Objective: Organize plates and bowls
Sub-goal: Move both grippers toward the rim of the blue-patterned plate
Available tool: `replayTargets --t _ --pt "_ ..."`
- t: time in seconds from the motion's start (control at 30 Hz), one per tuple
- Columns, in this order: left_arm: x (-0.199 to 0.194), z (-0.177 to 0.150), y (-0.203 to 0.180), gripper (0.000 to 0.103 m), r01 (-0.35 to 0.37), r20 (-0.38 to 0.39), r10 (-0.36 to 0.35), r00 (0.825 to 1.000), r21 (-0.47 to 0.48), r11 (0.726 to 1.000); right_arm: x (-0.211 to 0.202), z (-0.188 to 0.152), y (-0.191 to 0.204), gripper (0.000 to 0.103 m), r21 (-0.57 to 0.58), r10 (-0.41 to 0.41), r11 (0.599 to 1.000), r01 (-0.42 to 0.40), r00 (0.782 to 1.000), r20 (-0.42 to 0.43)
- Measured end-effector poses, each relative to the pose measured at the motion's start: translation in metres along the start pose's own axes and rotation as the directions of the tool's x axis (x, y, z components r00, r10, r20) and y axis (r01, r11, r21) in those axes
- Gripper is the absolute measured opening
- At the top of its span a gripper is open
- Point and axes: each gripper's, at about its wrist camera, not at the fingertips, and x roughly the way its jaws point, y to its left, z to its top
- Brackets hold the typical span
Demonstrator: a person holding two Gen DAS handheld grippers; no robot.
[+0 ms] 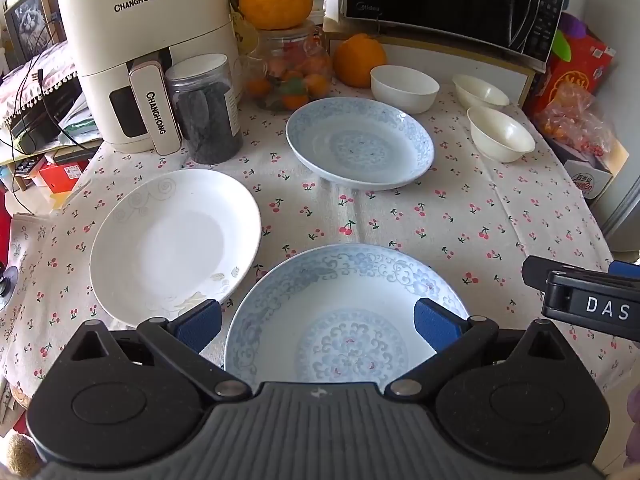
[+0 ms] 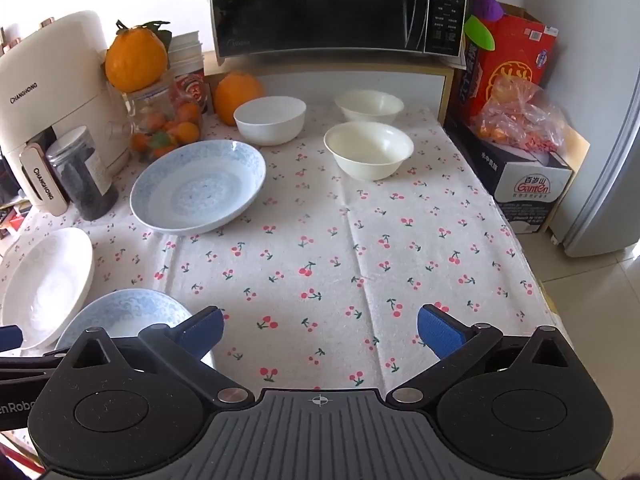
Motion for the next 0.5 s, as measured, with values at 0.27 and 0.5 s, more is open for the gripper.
replayTargets --t 0.27,0.5 --pt "0.0 0.0002 0.0003 0.103 0.0 0.001 0.0 1.0 -0.002 1.0 0.0004 0.0001 0.0003 0.103 0.001 0.003 1.0 -0.003 1.0 -0.005" --pt "0.0001 0.0001 0.0005 0.103 0.001 0.001 -0.001 1.0 -0.003 1.0 0.0004 -0.0001 0.0004 0.103 0.003 0.002 1.0 -0.002 1.0 -0.007"
